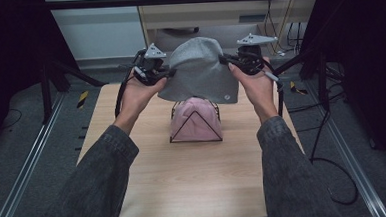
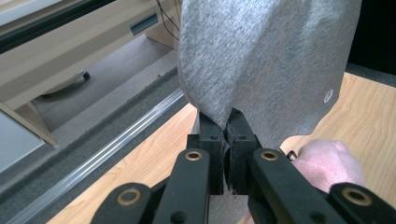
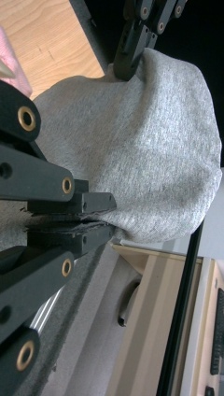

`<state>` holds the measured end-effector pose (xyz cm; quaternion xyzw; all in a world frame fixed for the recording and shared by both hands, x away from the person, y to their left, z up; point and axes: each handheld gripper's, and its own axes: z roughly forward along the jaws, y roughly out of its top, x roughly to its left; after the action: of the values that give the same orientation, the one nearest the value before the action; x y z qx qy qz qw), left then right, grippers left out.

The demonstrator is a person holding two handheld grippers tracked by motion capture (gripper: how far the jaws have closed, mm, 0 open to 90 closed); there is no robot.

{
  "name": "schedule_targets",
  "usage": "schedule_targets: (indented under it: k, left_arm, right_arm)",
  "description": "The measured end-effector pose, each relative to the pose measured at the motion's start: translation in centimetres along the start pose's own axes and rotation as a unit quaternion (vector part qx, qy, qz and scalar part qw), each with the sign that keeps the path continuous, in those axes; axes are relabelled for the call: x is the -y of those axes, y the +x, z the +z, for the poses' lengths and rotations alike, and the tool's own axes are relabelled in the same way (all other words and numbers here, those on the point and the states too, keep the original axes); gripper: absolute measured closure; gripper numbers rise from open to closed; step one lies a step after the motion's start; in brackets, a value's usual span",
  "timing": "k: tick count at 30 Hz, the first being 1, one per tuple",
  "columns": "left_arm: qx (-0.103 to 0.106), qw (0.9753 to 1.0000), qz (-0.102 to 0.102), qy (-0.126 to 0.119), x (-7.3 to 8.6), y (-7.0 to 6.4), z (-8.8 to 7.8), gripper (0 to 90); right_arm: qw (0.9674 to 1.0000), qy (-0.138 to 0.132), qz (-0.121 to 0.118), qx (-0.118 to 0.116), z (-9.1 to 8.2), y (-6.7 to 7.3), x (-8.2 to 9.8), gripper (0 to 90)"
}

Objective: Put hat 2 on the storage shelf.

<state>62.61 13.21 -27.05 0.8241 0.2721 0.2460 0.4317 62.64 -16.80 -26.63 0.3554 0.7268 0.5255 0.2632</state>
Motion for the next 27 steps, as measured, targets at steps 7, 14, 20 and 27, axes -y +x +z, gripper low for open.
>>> schedule_targets:
  k: [7, 14, 20, 27]
  left_arm:
    - [0.006, 1.0, -0.002, 0.007, 0.3, -0.2, 0.1, 87.4]
    - [0.006, 0.9999, -0.003, 0.009, 0.7, -0.5, 0.4, 87.3]
    - [0.007, 0.9999, -0.005, 0.012, 1.5, -0.5, 0.7, 87.3]
    - [0.008, 0.9998, -0.009, 0.019, 2.5, -0.6, 1.2, 87.3]
  right_arm:
    - [1.0, 0.007, 0.002, -0.001, 0.0, 0.0, 0.6, 85.8]
    - [0.9999, 0.012, 0.001, -0.001, -0.1, 0.0, 0.7, 85.8]
    - [0.9998, 0.022, 0.0, 0.001, 0.1, 0.0, 1.6, 85.8]
    - [0.9995, 0.032, 0.0, 0.0, 0.6, 0.3, 2.8, 85.8]
